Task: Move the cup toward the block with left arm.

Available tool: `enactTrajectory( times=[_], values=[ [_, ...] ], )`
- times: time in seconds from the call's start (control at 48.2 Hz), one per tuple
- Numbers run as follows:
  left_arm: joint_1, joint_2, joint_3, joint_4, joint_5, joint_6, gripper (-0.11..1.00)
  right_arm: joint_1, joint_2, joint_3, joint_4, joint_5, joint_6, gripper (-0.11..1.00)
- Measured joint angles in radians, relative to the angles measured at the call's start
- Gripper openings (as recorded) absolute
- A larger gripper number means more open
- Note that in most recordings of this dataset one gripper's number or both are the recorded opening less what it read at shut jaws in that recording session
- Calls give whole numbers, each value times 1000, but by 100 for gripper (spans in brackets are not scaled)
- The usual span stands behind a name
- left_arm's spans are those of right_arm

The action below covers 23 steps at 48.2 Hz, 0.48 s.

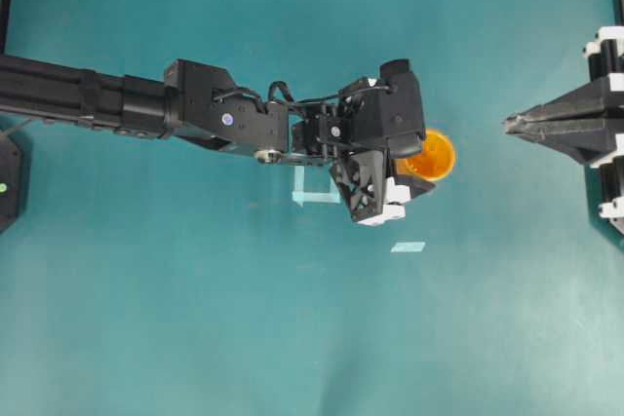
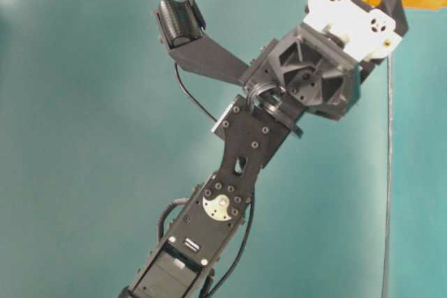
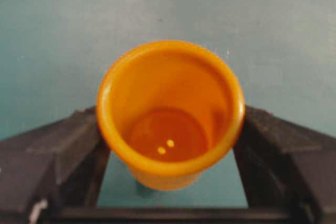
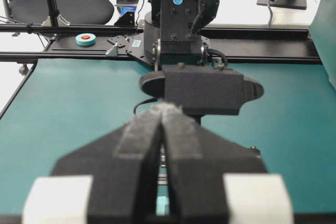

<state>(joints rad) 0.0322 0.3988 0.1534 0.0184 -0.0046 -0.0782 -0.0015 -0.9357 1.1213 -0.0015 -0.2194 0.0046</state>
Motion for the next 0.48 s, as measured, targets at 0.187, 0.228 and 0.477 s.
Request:
enactTrajectory(
  times=[0.187,0.228,0.477],
  values=[
    [2,0,0,0,0,-2,70,0,3,0,0,0,0,0],
    [0,0,0,0,0,0,70,2,2,0,0,-3,0,0],
    [0,0,0,0,0,0,69,0,5,0,0,0,0,0]
  ],
)
